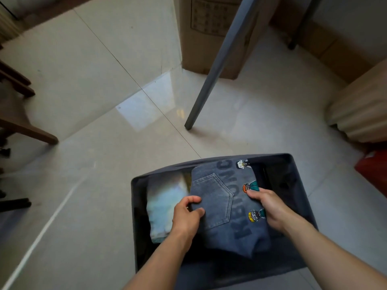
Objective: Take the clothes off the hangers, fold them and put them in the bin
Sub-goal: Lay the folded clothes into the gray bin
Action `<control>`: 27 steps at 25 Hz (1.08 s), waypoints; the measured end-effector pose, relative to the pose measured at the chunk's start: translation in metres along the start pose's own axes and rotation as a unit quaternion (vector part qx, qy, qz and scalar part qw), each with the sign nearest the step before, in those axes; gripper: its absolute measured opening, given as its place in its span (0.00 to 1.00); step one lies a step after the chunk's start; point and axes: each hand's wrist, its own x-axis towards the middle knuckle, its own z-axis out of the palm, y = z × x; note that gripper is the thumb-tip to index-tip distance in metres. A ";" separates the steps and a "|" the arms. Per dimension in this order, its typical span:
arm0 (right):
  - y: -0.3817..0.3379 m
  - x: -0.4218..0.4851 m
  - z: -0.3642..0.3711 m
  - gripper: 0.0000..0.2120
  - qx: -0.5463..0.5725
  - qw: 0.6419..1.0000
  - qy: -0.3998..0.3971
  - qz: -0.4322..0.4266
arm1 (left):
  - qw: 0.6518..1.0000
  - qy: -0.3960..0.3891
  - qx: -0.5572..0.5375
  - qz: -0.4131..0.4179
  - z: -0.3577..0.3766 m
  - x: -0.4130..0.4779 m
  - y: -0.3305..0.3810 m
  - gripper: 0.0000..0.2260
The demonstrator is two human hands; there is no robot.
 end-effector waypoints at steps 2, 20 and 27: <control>0.004 0.019 0.002 0.07 -0.005 1.000 -0.001 0.002 | 1.000 0.001 0.006 -0.002 0.003 0.014 -0.004 0.12; 0.022 0.012 0.034 0.29 -0.413 0.884 0.205 -0.083 | 0.992 -0.022 0.109 -0.051 0.024 0.022 0.010 0.26; -0.016 -0.095 0.045 0.22 -0.365 0.911 0.164 -0.101 | 0.996 -0.046 -0.002 -0.081 -0.007 -0.070 0.057 0.12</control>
